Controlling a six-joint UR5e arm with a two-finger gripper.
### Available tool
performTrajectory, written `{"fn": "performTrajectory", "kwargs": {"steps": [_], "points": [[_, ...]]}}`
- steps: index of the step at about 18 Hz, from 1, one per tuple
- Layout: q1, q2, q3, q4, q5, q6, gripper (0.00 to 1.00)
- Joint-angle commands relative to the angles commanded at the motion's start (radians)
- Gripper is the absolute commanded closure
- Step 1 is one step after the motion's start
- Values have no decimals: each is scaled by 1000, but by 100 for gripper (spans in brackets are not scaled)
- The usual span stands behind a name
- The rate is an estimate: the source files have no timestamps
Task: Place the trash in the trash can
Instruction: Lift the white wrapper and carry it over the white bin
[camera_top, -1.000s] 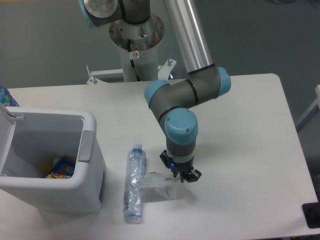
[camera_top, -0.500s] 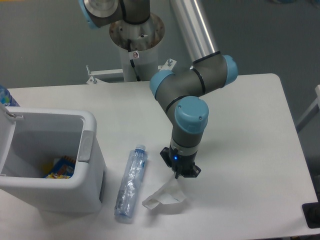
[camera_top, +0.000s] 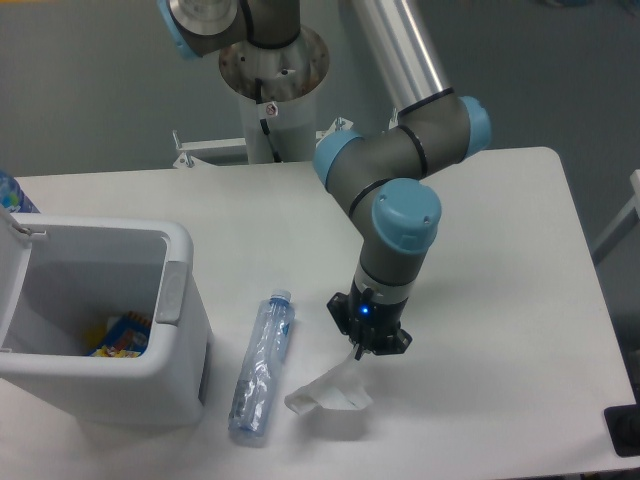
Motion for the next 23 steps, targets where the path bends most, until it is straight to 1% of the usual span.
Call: {"fn": "performTrajectory", "kwargs": {"steps": [2, 3, 7, 9, 11, 16, 20, 23], "points": [[9, 6, 31, -12, -49, -30, 100], [20, 8, 47, -12, -78, -67, 100], [48, 8, 107, -11, -241, -202, 100], [49, 15, 150, -11, -250, -253, 100], [48, 24, 176, -11, -255, -284, 100], [34, 104, 183, -9, -359, -357, 100], [19, 166, 163, -9, -426, -374, 100], [-29, 212, 144, -6, -439, -406, 100]]}}
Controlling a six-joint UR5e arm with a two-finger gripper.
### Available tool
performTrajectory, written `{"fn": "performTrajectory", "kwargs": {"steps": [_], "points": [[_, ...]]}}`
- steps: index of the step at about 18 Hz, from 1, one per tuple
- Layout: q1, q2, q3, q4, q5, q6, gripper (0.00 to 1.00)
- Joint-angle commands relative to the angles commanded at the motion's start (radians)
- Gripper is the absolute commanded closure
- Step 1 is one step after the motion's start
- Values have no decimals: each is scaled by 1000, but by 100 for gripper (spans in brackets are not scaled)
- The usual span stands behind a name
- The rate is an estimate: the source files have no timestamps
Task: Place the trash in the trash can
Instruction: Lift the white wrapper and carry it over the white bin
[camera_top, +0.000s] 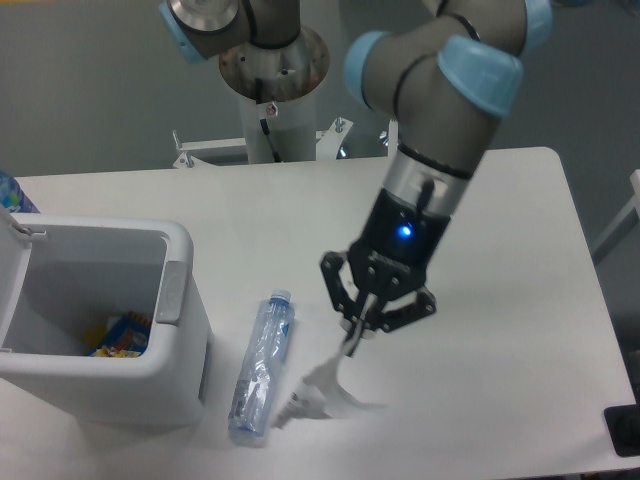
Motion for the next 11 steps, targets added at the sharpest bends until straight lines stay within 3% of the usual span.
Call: {"fn": "performTrajectory", "kwargs": {"steps": [11], "points": [[-107, 153, -140, 12, -3, -15, 100]]}}
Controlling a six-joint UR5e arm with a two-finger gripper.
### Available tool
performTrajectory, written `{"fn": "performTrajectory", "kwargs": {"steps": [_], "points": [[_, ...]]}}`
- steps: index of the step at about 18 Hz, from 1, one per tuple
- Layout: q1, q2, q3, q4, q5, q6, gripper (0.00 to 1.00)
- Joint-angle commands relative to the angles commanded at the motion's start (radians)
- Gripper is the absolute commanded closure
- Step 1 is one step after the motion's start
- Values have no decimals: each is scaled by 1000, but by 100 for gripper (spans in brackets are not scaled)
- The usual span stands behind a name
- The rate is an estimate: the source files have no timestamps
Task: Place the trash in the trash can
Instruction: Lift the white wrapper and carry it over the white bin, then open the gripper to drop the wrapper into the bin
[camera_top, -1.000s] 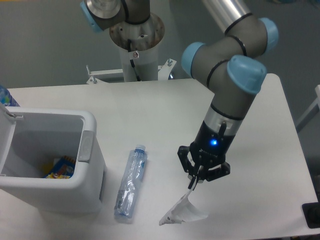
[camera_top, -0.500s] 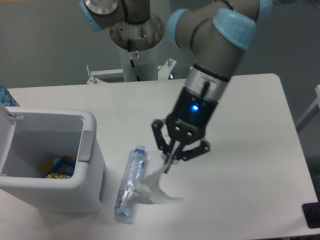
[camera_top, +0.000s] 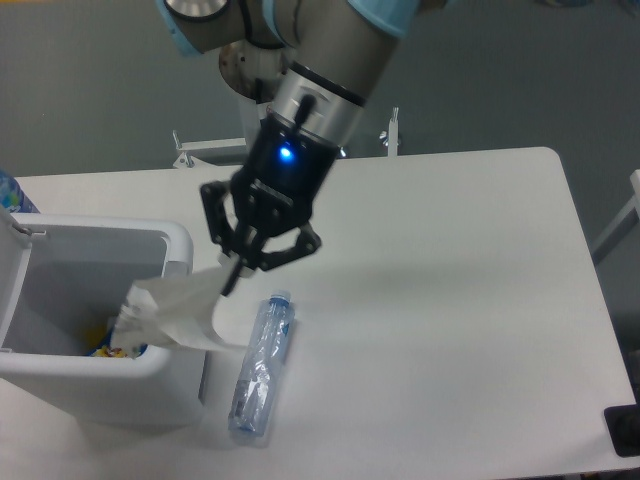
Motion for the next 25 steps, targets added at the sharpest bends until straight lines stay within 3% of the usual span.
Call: {"fn": "performTrajectory", "kwargs": {"steps": [3, 6, 8, 16, 21, 25], "points": [[-34, 9, -11, 2, 0, -1, 100], [-45, 11, -14, 3, 0, 0, 92], [-45, 14, -14, 3, 0, 2, 81], [-43, 18, -37, 6, 15, 52, 10], [-8, 14, -26, 6, 28, 60, 5], [30, -23, 18, 8, 26, 55, 0]]}}
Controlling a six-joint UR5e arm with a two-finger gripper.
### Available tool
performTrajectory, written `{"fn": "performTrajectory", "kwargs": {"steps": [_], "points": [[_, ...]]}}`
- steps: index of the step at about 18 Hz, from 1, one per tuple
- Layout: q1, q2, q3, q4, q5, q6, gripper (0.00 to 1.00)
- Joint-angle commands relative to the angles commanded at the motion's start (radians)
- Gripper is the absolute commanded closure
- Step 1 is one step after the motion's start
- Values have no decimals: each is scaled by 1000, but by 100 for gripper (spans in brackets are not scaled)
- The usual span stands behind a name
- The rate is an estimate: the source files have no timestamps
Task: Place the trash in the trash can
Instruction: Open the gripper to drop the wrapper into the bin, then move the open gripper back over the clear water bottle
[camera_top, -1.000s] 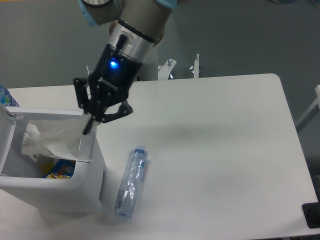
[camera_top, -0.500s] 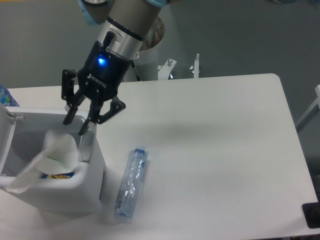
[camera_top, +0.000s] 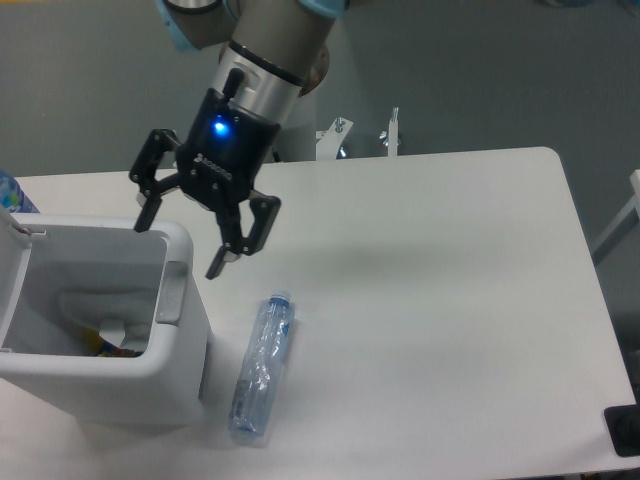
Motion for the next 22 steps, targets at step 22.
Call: {"fn": "performTrajectory", "kwargs": {"steps": [22], "points": [[112, -390, 216, -242, 126, -132, 0]]}}
